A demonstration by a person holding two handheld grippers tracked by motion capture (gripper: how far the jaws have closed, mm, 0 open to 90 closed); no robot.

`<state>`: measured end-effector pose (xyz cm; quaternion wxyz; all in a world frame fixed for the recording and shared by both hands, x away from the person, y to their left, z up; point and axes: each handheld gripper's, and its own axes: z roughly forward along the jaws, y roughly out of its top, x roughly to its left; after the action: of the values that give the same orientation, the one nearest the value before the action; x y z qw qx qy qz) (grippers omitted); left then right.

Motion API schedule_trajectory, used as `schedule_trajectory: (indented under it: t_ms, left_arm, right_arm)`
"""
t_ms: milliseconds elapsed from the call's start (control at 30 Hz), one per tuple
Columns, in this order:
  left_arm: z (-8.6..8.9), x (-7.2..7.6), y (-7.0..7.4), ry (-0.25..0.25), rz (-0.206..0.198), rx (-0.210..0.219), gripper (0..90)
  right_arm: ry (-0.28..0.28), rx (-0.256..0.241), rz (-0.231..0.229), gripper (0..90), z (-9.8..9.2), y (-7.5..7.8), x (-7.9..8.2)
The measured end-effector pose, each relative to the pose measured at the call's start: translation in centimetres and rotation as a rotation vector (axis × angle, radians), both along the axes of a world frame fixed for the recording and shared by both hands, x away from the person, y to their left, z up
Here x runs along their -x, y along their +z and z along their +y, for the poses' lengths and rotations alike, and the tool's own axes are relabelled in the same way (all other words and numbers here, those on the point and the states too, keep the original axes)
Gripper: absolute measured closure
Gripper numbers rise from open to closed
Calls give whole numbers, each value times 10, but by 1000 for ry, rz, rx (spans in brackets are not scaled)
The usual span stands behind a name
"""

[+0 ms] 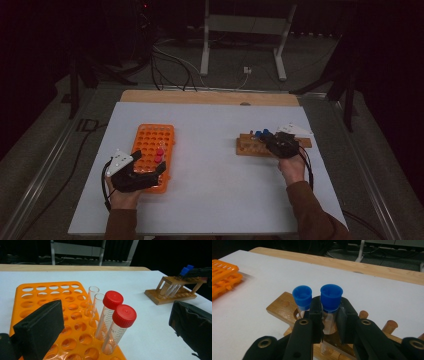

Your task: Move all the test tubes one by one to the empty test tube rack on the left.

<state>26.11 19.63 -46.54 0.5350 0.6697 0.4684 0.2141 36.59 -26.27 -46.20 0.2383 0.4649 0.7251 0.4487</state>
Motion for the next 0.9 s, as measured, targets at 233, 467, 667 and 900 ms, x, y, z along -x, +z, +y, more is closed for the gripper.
schedule_trajectory:
  t_ms: [233,467,667,900]
  left_arm:
    - [0,0,0,1,-2,1,7]
    - [1,0,0,3,-3,1,7]
    - [0,0,1,4,-4,2,7]
    - [0,1,1,5,-9,8,7]
  right_arm:
    - [-8,-12,-23,765,-2,7,5]
    - [-16,-23,-50,765,-5,16,9]
    - [-14,-16,-79,765,-5,26,12]
    - [-20,-19,-106,765,-6,37,16]
